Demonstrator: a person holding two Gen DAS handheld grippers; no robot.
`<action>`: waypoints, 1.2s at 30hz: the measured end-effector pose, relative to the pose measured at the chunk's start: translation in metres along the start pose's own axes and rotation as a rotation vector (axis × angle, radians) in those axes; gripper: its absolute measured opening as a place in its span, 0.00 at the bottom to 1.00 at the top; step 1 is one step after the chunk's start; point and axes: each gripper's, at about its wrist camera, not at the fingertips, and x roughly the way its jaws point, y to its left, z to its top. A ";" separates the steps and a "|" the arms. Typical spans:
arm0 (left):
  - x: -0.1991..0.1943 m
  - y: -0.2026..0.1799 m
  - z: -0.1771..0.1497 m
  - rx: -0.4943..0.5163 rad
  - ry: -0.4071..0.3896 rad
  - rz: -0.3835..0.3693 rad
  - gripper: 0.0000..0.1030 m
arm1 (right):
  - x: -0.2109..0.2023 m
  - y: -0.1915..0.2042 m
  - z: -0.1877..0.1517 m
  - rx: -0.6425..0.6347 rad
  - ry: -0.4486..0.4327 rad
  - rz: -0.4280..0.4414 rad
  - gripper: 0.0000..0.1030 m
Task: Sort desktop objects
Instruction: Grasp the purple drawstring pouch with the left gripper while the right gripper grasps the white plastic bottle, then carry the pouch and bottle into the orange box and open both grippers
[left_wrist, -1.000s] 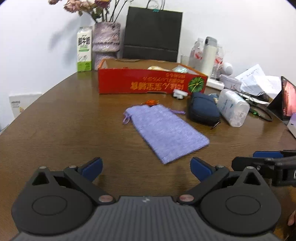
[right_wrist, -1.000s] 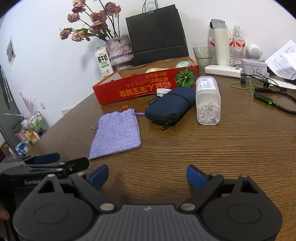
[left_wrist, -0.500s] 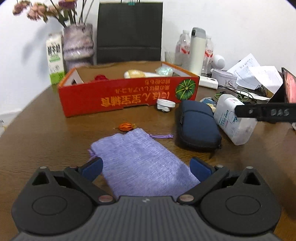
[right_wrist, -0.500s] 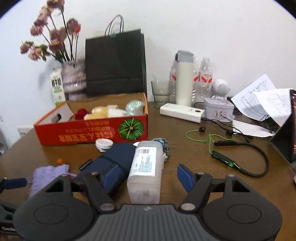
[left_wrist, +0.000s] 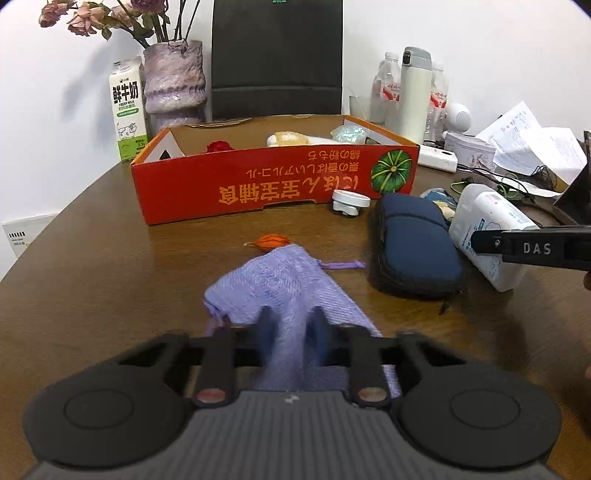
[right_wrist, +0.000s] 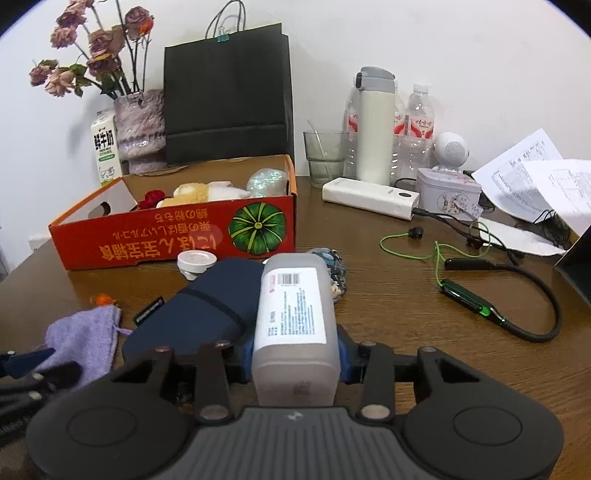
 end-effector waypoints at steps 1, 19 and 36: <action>-0.003 0.002 -0.003 -0.016 -0.003 -0.011 0.09 | -0.003 0.000 -0.003 -0.009 -0.004 -0.010 0.38; -0.114 0.025 -0.036 -0.206 -0.096 -0.181 0.05 | -0.152 0.012 -0.063 0.022 -0.072 0.116 0.38; 0.015 0.085 0.188 -0.124 -0.004 -0.193 0.05 | -0.034 0.035 0.148 -0.125 -0.025 0.198 0.38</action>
